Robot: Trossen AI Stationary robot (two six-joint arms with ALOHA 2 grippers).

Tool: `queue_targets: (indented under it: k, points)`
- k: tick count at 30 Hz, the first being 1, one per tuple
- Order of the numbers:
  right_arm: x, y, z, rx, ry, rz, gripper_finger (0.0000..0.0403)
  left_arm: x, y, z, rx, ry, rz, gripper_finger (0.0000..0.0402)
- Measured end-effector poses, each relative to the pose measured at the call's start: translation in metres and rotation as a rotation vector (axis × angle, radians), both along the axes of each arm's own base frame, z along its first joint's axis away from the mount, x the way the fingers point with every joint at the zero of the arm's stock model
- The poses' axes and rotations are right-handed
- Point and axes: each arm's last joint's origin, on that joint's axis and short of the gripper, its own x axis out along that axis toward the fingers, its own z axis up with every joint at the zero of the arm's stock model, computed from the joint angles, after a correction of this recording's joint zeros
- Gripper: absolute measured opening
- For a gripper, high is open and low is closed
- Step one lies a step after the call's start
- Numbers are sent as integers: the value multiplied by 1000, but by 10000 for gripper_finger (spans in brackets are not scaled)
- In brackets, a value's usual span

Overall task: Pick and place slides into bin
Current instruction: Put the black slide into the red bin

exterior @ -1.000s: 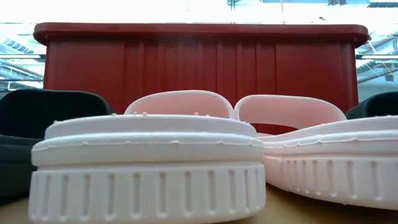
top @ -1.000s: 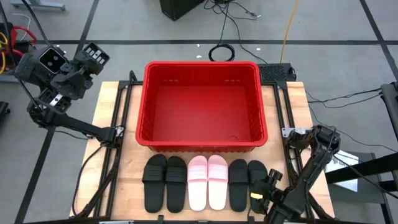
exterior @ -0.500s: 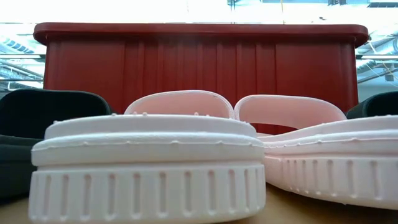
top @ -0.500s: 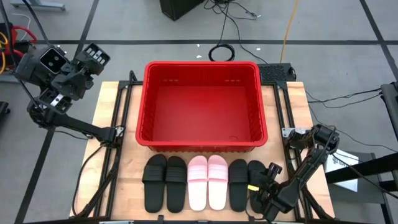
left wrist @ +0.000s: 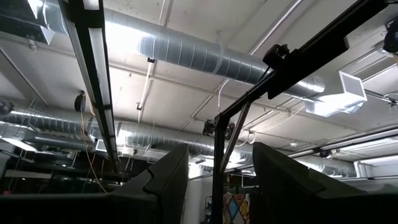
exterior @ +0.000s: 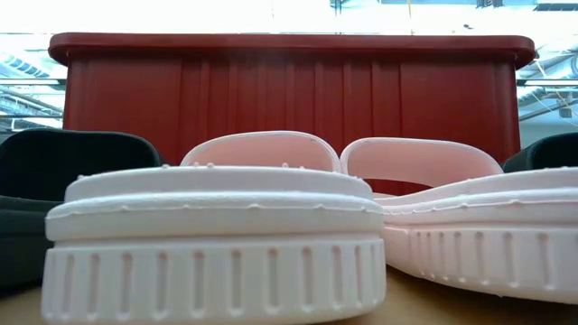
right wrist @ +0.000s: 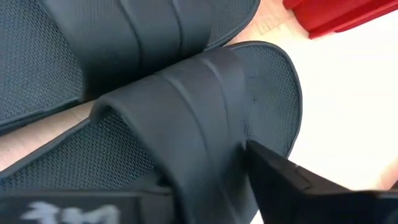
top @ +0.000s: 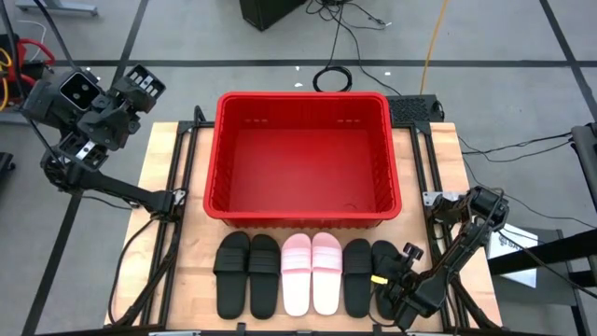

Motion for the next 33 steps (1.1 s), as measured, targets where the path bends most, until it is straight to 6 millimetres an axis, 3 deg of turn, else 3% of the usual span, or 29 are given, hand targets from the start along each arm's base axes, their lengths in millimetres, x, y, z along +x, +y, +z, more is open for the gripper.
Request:
queue_targets:
  k: [8, 19, 26, 33]
  points:
    - [1, 1, 0, 15, -7, 0, 9, 0, 0, 0, 5, -3, 17, 186]
    - [-3, 0, 9, 68, 23, -6, 5, 0, 0, 0, 12, -4, 25, 186]
    - [-13, -15, 38, 55, 44, 6, 6, 1, 1, -1, 7, 1, 52, 186]
    - [-23, -29, 74, 163, -15, 89, 5, 1, 1, -1, -11, 7, 35, 186]
